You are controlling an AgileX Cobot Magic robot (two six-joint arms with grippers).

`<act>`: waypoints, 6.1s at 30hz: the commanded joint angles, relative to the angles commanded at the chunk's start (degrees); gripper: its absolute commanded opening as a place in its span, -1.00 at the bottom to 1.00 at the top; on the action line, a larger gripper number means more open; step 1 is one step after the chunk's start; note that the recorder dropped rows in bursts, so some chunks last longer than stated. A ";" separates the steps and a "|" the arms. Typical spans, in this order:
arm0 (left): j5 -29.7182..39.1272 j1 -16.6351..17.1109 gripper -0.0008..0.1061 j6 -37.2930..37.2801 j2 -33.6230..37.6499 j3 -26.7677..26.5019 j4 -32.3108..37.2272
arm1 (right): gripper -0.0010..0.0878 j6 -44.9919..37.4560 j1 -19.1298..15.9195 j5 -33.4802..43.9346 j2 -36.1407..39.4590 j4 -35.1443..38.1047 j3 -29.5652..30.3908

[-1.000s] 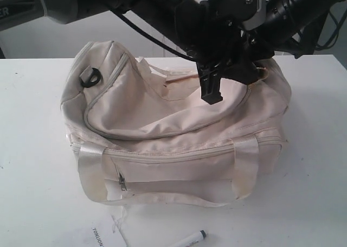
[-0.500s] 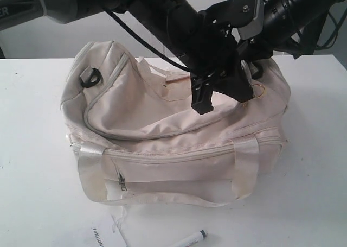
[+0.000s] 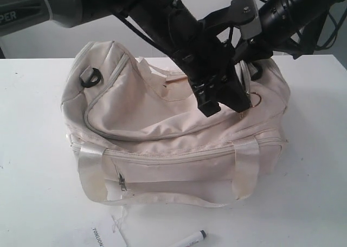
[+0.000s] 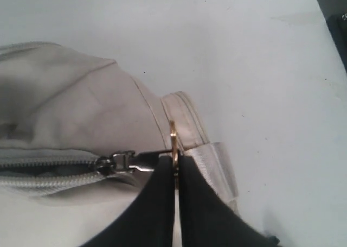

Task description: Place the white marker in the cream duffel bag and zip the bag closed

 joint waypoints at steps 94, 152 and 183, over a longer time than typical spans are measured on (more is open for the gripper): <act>8.63 0.00 -0.99 -28.77 0.11 0.10 23.46 | -0.98 2.47 -5.19 3.23 0.00 7.67 0.00; 8.63 0.00 -0.99 -28.78 -1.88 0.00 17.42 | 0.13 10.17 0.55 8.58 -10.54 -5.37 11.62; 8.63 0.00 -0.99 -28.78 -1.88 0.00 14.46 | -0.27 6.47 0.55 2.95 -9.14 0.10 17.03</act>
